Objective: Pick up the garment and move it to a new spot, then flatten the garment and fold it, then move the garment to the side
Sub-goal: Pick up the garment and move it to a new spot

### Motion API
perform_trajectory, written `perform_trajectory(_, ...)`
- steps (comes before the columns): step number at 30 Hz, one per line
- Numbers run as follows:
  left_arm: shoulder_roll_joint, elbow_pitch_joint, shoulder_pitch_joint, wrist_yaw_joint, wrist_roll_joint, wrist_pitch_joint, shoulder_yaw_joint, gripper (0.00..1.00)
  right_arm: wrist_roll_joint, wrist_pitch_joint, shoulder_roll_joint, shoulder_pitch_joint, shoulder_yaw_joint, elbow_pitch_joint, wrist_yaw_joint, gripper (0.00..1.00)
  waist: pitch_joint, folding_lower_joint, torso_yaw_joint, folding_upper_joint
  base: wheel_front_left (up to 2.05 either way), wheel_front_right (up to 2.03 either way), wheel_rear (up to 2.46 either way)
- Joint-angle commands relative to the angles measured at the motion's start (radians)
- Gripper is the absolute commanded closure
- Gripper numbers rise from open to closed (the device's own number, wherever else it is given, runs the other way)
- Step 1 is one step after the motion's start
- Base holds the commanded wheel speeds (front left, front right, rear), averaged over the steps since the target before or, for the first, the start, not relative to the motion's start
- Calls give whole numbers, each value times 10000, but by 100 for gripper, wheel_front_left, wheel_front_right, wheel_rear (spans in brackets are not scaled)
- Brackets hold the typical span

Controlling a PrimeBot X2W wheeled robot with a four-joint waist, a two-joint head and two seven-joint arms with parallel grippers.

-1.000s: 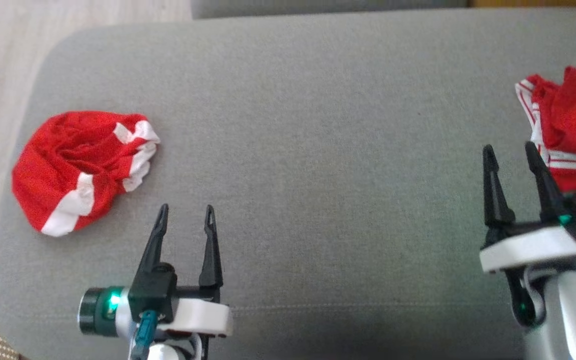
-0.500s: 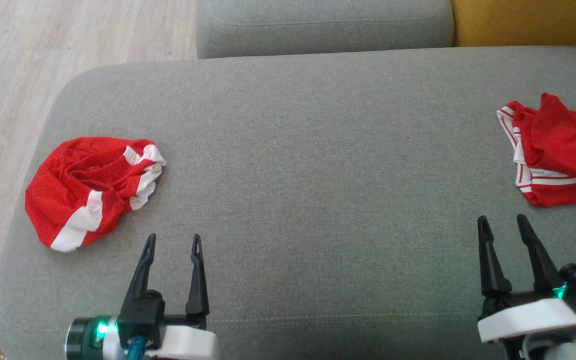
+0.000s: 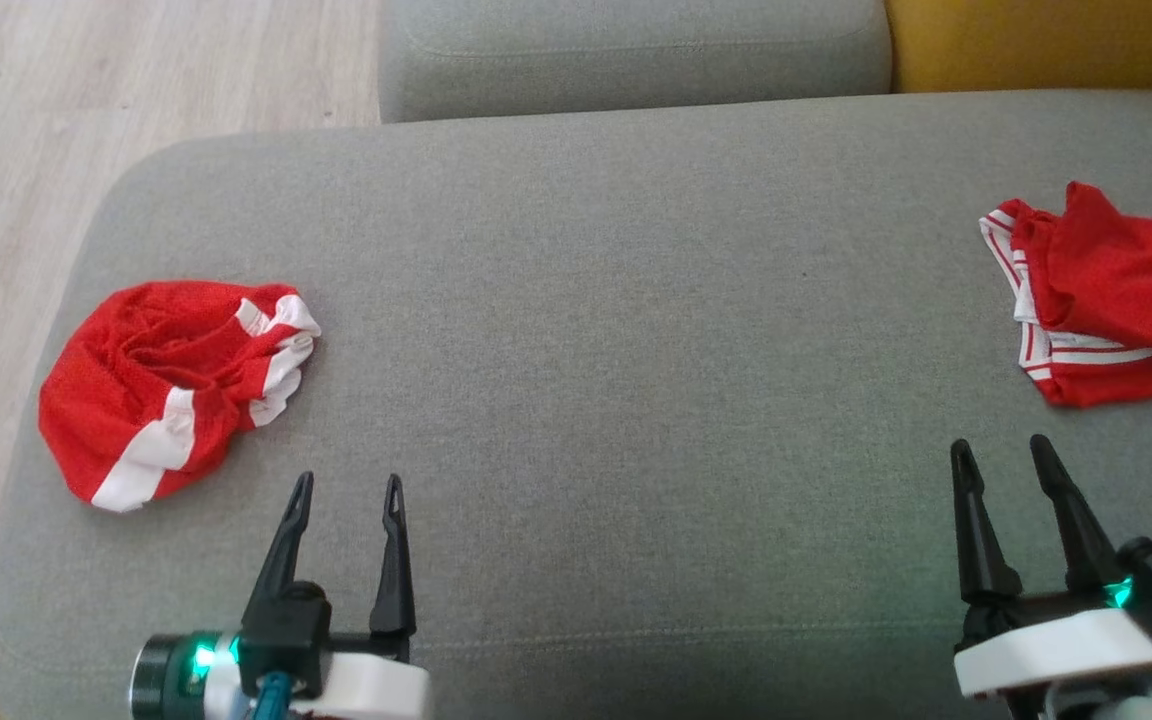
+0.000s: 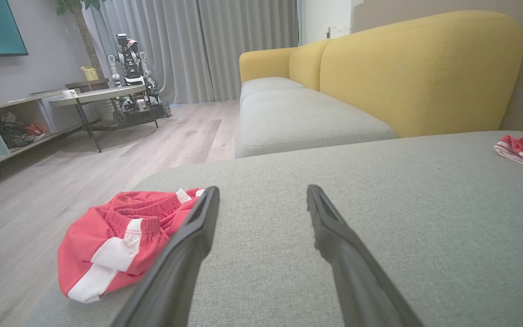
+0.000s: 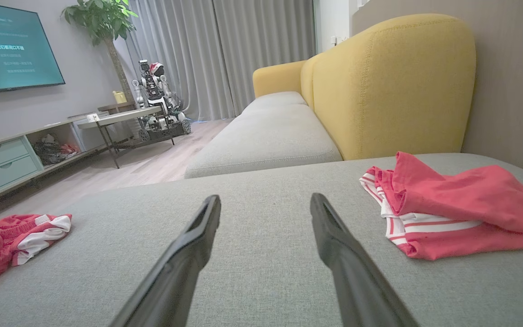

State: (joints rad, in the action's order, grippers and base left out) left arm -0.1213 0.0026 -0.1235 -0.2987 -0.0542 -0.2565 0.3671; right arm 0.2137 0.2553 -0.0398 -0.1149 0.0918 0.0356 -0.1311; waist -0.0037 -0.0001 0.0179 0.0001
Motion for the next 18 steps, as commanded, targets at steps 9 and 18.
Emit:
perform_trajectory(9,219,-213,228,139,71,-53,-654,0,22,64,-105,266,-128,-412,4,0,76,1,72,-1,0,0,0)
perform_trajectory(18,297,-115,268,239,198,-53,-680,0,33,64,-105,176,-160,-468,4,0,53,1,556,-1,0,0,0)
